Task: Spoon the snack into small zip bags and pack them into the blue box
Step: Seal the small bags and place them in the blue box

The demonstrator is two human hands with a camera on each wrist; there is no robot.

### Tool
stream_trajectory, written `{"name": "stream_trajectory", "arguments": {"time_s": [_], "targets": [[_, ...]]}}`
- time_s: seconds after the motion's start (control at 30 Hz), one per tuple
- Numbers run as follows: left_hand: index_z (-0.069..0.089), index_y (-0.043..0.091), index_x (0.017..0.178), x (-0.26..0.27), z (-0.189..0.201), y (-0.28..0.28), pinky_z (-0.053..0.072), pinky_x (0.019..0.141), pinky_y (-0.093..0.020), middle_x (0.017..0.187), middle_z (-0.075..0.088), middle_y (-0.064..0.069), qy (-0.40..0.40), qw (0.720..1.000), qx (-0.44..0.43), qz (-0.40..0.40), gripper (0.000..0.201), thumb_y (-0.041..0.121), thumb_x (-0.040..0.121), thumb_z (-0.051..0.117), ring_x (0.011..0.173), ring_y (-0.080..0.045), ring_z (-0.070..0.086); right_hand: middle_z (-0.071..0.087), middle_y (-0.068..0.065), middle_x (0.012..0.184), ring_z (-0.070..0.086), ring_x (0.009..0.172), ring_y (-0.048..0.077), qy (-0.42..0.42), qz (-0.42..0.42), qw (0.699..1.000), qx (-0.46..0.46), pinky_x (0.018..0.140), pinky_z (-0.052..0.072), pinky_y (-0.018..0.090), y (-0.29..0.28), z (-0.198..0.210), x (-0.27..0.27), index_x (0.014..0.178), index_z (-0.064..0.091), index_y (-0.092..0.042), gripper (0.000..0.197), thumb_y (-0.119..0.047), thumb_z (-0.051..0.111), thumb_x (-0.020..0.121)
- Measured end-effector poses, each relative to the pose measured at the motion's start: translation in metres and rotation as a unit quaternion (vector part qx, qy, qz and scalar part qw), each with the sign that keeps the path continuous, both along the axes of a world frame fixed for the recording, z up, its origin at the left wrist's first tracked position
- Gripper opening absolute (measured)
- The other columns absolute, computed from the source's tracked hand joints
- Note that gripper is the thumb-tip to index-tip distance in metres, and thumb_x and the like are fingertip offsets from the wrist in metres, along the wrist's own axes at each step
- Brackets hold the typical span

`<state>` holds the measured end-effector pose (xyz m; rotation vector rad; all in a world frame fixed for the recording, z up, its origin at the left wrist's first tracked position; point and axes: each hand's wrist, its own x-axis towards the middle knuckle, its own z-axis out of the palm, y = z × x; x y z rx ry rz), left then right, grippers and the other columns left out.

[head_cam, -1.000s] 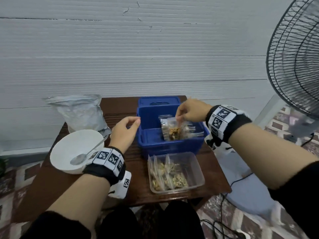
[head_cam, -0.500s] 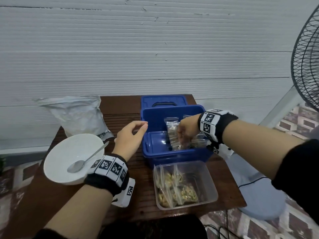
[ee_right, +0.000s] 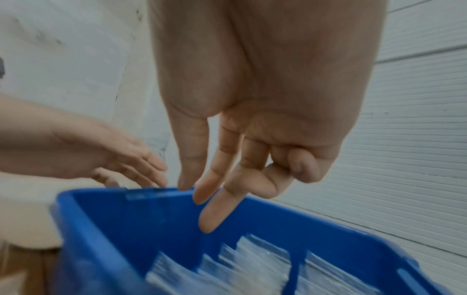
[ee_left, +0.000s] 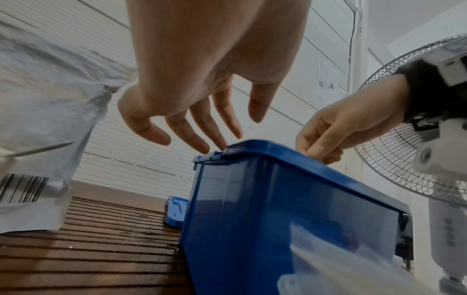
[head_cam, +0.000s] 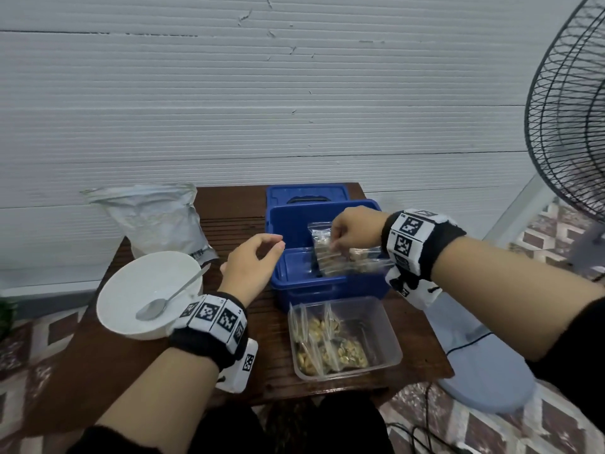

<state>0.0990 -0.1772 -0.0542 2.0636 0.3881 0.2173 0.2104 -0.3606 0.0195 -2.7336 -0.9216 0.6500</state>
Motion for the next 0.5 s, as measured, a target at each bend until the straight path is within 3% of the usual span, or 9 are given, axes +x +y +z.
{"name": "stream_trajectory", "arguments": {"time_s": [0.13,0.23,0.33,0.43,0.5], "targets": [[0.056,0.052,0.087,-0.016,0.004,-0.012,0.038,0.105,-0.051,0.099,0.057,0.030,0.002,1.000,0.008,-0.009,0.009,0.045,0.092,0.058,0.110,-0.011,0.056,0.064,-0.005,0.070,0.057,0.066,0.006,-0.007,-0.030,0.997,0.064,0.061,0.041,0.019,-0.013,0.004,-0.045,0.070,0.064,-0.018,0.020,-0.020,0.060,0.090],[0.057,0.047,0.093,-0.028,0.004,-0.020,0.036,0.106,-0.049,0.100,0.056,0.027,0.006,1.000,0.018,-0.017,0.006,0.042,0.092,0.059,0.113,-0.011,0.054,0.068,0.000,0.075,0.061,0.072,0.012,-0.004,-0.052,0.997,0.051,0.070,0.047,0.026,-0.023,-0.016,-0.082,0.079,0.072,-0.011,0.018,-0.025,0.065,0.088],[0.057,0.043,0.101,-0.040,0.000,-0.027,0.036,0.108,-0.048,0.109,0.056,0.020,0.002,0.999,0.019,-0.026,0.010,0.037,0.093,0.060,0.116,-0.011,0.052,0.070,0.006,0.084,0.065,0.083,0.023,-0.002,-0.114,0.993,0.028,0.074,0.052,0.032,-0.031,-0.049,-0.113,0.076,0.068,-0.010,0.026,-0.032,0.063,0.088],[0.057,0.041,0.105,-0.051,-0.004,-0.031,0.034,0.109,-0.049,0.120,0.057,0.016,-0.003,0.999,0.018,-0.031,0.014,0.036,0.092,0.061,0.124,-0.013,0.049,0.062,0.001,0.069,0.062,0.075,0.021,-0.025,-0.201,0.979,0.017,0.070,0.047,0.030,-0.032,-0.074,-0.137,0.066,0.062,-0.014,0.042,-0.051,0.060,0.086],[0.057,0.041,0.105,-0.056,-0.006,-0.035,0.034,0.110,-0.049,0.122,0.056,0.015,-0.007,0.999,0.023,-0.036,0.015,0.035,0.092,0.062,0.126,-0.012,0.049,0.062,0.000,0.069,0.062,0.077,0.022,-0.025,-0.230,0.973,0.020,0.072,0.046,0.030,-0.029,-0.085,-0.146,0.066,0.060,-0.016,0.044,-0.056,0.057,0.084]]}}
